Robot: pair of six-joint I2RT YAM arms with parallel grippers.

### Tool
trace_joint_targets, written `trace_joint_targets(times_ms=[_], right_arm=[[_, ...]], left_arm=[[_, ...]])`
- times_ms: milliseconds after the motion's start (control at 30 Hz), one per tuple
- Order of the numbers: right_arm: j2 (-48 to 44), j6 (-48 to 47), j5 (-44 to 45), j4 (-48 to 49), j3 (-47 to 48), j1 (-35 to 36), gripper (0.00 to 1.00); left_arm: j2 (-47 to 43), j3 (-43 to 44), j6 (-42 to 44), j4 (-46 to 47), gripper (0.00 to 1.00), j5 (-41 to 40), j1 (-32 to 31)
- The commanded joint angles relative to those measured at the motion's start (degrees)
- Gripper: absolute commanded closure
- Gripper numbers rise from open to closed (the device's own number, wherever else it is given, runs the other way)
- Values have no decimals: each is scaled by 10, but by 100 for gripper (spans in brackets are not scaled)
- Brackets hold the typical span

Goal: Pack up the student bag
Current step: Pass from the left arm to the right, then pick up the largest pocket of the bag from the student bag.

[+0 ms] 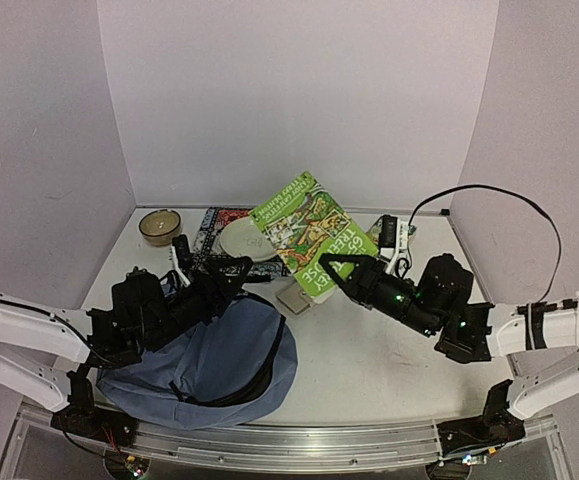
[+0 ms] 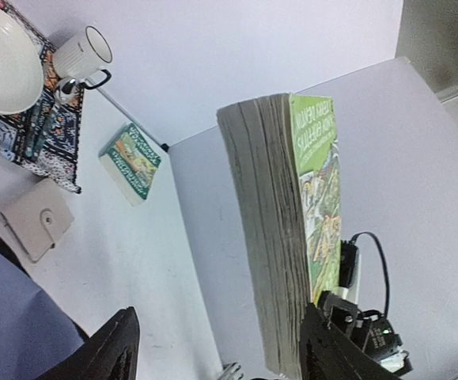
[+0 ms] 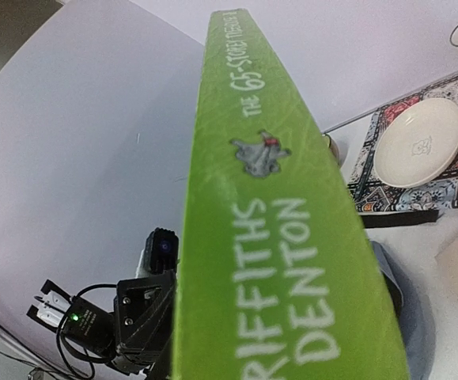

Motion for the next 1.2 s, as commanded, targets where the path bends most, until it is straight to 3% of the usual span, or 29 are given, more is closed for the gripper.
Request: trace_joint_targets(times_ms=[0, 167, 467, 1033, 1167], right_arm=[[-65, -19, 46, -6, -1, -2, 100], [-109, -26, 76, -94, -7, -6, 100], [-167, -16, 134, -226, -16, -10, 100], [-195, 2, 150, -282, -41, -11, 100], [-198, -2, 141, -283, -37, -11, 100]], left_arm=[[-32, 70, 66, -254, 27, -7, 1], [5, 175, 98, -492, 23, -7, 1], [142, 334, 144, -685, 20, 6, -39], [284, 451, 142, -830, 20, 14, -88], [297, 463, 137, -860, 27, 3, -88]])
